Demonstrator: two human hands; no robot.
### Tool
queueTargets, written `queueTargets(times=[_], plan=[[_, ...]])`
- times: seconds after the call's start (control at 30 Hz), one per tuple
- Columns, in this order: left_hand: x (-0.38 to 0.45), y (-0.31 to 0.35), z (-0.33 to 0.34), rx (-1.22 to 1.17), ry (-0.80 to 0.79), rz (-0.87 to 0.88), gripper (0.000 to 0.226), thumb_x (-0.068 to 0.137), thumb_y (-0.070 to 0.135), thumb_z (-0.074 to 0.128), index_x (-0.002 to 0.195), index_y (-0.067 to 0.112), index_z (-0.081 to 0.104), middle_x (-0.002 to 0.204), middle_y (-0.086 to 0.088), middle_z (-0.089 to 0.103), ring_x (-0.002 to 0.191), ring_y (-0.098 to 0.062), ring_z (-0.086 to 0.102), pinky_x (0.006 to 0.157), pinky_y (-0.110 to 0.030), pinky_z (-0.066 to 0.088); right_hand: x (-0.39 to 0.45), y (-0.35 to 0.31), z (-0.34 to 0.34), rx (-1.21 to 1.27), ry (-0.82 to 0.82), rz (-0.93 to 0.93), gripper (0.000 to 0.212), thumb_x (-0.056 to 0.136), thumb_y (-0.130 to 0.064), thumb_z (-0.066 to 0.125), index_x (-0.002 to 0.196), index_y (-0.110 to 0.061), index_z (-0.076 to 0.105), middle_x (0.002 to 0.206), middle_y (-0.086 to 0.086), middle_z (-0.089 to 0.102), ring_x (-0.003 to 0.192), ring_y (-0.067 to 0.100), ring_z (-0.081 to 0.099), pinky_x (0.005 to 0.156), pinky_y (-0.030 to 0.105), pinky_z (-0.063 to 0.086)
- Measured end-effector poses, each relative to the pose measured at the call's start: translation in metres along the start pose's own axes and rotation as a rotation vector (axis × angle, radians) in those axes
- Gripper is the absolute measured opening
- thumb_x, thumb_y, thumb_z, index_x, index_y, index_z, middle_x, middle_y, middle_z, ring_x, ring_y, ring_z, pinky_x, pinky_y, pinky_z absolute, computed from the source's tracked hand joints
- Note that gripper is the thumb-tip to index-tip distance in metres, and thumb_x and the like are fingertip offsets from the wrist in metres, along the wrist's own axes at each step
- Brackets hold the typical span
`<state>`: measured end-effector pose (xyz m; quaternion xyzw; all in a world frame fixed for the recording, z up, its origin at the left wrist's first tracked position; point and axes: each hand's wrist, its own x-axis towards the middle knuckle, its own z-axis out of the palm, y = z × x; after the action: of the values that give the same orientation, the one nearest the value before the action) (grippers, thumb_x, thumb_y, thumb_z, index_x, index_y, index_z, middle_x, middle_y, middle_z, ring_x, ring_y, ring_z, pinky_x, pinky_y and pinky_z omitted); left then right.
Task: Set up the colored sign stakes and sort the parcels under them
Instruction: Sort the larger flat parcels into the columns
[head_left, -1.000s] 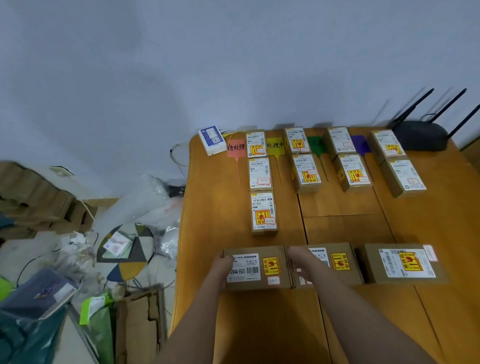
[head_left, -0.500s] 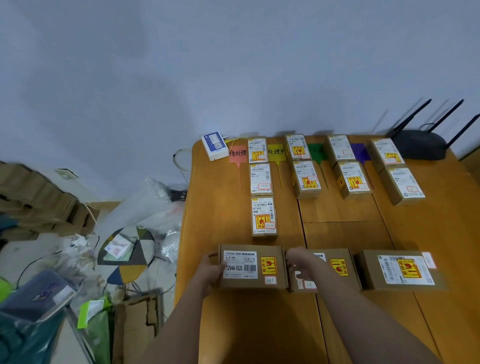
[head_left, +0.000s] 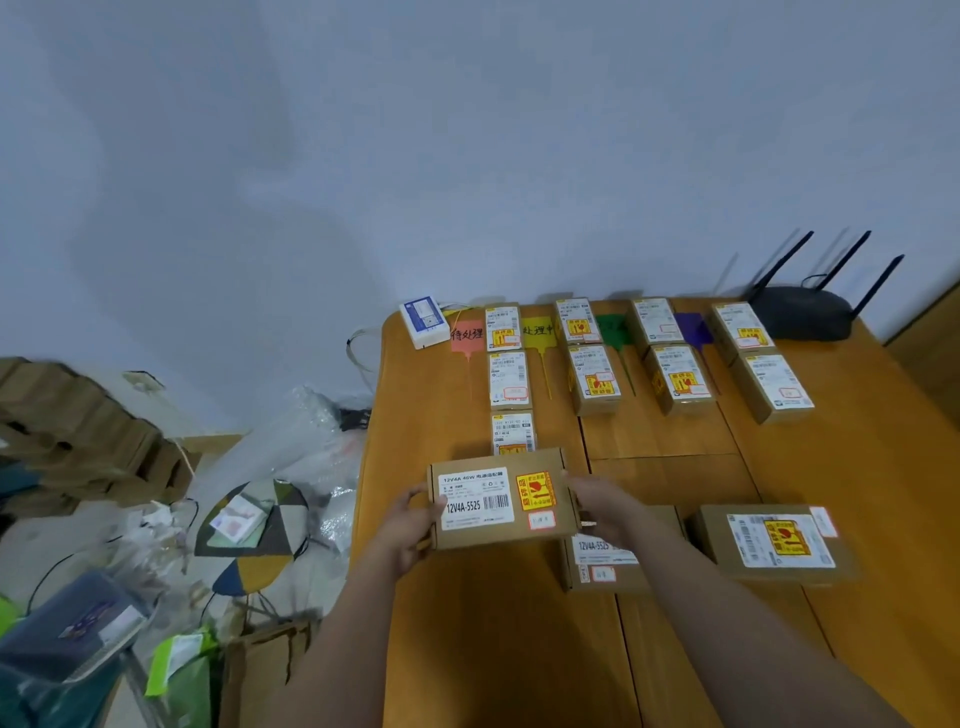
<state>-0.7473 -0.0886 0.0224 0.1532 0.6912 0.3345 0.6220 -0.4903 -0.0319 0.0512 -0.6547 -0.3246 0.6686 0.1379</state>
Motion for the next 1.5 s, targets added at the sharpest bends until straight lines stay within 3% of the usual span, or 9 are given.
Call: queueTargets(times=[0.17,0.33,0.6,0.73,0.8,0.93,1.1,1.27,1.5], plan=[[-0.011,0.022,0.034,-0.055,-0.064,0.092,0.039,0.091,0.026,0.067,0.123,0.031,0.047,0.089,-0.003,0.076,0.079,-0.019,0.066,0.065,-0.033,0.042,-0.019,-0.011,-0.046,0.062,0.078,-0.121,0.048,0.094,-0.019,0.062,0.14,-0.015,0.047,0.115,0.01,0.063,0.098,0.025,0.064,0.078,0.039,0.057],[-0.028,0.038,0.073,-0.107,-0.123,0.213,0.042,0.089,0.028,0.069,0.125,0.026,0.049,0.097,-0.006,0.076,0.08,-0.018,0.066,0.062,-0.03,0.043,-0.038,-0.018,-0.109,0.109,0.024,-0.243,0.054,0.085,-0.027,0.073,0.135,-0.018,0.053,0.122,0.009,0.065,0.114,0.03,0.06,0.098,0.047,0.051],[-0.05,0.037,0.174,-0.134,-0.124,0.28,0.05,0.086,0.028,0.073,0.129,0.015,0.052,0.103,-0.007,0.076,0.081,-0.016,0.07,0.077,-0.035,0.051,-0.049,-0.01,-0.211,0.16,-0.01,-0.308,0.041,0.09,-0.022,0.069,0.129,-0.015,0.059,0.117,0.007,0.071,0.111,0.026,0.065,0.096,0.044,0.053],[-0.051,0.031,0.23,-0.145,-0.109,0.312,0.065,0.081,0.029,0.078,0.135,0.008,0.051,0.116,-0.012,0.071,0.099,-0.024,0.07,0.091,-0.043,0.052,-0.048,-0.009,-0.269,0.201,-0.034,-0.301,0.018,0.092,-0.016,0.065,0.107,-0.025,0.062,0.111,0.003,0.072,0.105,0.02,0.066,0.091,0.039,0.052],[-0.053,0.028,0.263,-0.155,-0.09,0.318,0.068,0.08,0.031,0.079,0.137,0.007,0.05,0.118,-0.012,0.071,0.103,-0.026,0.07,0.088,-0.041,0.054,-0.046,-0.01,-0.3,0.221,-0.033,-0.289,0.018,0.091,-0.014,0.066,0.103,-0.026,0.061,0.109,0.003,0.072,0.103,0.019,0.066,0.087,0.036,0.052],[-0.059,0.024,0.319,-0.145,-0.021,0.262,0.054,0.084,0.031,0.074,0.127,0.004,0.057,0.109,-0.012,0.074,0.097,-0.024,0.072,0.09,-0.042,0.056,-0.039,-0.003,-0.344,0.192,0.001,-0.232,0.036,0.088,-0.023,0.07,0.122,-0.015,0.064,0.109,0.005,0.075,0.108,0.024,0.067,0.103,0.044,0.048],[-0.061,0.021,0.363,-0.095,-0.006,0.229,0.04,0.089,0.033,0.068,0.116,0.004,0.064,0.103,-0.011,0.076,0.096,-0.025,0.072,0.075,-0.034,0.057,-0.031,0.001,-0.375,0.208,0.065,-0.175,0.041,0.086,-0.028,0.072,0.121,-0.012,0.063,0.105,0.006,0.076,0.105,0.027,0.067,0.101,0.046,0.049],[-0.05,0.031,0.374,-0.048,-0.057,0.229,0.038,0.09,0.032,0.066,0.116,0.005,0.063,0.101,-0.009,0.076,0.096,-0.022,0.072,0.084,-0.037,0.058,-0.024,-0.002,-0.387,0.207,0.118,-0.181,0.038,0.086,-0.029,0.072,0.118,-0.012,0.062,0.103,0.007,0.075,0.103,0.028,0.068,0.096,0.045,0.052],[-0.037,0.048,0.361,-0.022,-0.047,0.276,0.045,0.089,0.033,0.068,0.122,0.003,0.06,0.104,-0.011,0.075,0.093,-0.022,0.072,0.075,-0.033,0.059,-0.019,-0.019,-0.379,0.173,0.103,-0.214,0.02,0.089,-0.023,0.068,0.107,-0.017,0.061,0.104,0.006,0.073,0.103,0.028,0.068,0.097,0.046,0.052]])
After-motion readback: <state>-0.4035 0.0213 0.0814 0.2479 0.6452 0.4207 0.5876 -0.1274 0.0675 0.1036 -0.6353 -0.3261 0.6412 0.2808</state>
